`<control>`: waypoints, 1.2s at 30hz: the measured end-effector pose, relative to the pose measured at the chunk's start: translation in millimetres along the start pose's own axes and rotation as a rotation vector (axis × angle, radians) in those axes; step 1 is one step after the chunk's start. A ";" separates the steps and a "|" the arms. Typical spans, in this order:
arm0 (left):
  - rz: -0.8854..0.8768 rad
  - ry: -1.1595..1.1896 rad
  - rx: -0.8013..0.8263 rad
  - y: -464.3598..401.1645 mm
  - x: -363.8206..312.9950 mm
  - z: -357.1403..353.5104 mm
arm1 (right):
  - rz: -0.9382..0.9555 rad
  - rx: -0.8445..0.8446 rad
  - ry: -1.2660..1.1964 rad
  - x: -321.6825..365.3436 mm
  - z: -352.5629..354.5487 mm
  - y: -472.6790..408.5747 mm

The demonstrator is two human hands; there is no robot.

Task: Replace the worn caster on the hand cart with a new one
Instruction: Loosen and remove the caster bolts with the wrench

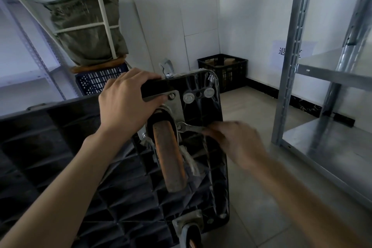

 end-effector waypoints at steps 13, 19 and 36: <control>0.018 -0.014 -0.017 3.1 -2.1 -0.7 | 0.046 -0.092 -0.261 -31.4 3.4 21.9; 0.017 -0.007 -0.015 2.8 -1.0 -1.5 | -0.052 -0.212 -0.764 -33.6 -55.2 23.0; -0.005 0.002 -0.018 2.6 0.2 -4.1 | -0.023 -0.227 -0.961 -16.0 -88.8 7.9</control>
Point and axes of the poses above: each hand's wrist, its own y-axis away from the middle knuckle, its own z-axis out of the back of the hand, x = y × z, the point moved 10 cm from there along -y, towards the middle knuckle, and after that the axes turned 14 degrees about x, right-handed, at the moved point
